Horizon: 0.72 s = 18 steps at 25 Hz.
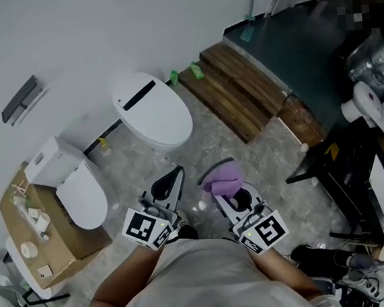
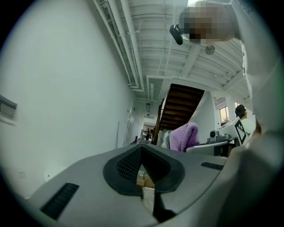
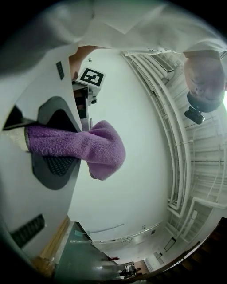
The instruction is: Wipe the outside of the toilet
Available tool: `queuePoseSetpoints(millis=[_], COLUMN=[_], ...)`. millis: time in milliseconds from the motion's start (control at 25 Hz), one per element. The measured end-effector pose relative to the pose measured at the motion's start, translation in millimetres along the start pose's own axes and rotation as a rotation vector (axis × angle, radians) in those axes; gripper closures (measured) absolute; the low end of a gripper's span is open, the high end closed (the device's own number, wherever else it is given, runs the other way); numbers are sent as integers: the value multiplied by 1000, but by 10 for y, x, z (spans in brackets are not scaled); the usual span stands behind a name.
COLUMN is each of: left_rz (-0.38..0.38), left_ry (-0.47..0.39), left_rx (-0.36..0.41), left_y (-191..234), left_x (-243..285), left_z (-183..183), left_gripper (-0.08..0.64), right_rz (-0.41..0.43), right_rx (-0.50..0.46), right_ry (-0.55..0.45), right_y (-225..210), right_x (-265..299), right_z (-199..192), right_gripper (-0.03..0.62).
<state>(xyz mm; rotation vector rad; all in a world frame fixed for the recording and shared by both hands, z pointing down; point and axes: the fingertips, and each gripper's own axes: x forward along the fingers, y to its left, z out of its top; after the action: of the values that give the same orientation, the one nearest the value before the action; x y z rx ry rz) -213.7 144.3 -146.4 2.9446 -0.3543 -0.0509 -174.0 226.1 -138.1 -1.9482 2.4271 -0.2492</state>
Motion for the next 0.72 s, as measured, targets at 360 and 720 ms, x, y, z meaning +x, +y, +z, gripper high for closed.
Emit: queuePoseSetpoints(millis=[360, 720], left_rz=[17, 187], left_ry=[-11, -47], left_rx=[5, 26], left_y=[316, 550], left_x=[404, 1155], left_z=[71, 140], left_gripper=[565, 563], right_rz=[46, 203], right_rx=[-30, -74], right_ry=[0, -10], right_y=[-400, -1573], right_x=[299, 583], right_z=[157, 398], right_gripper=[492, 492])
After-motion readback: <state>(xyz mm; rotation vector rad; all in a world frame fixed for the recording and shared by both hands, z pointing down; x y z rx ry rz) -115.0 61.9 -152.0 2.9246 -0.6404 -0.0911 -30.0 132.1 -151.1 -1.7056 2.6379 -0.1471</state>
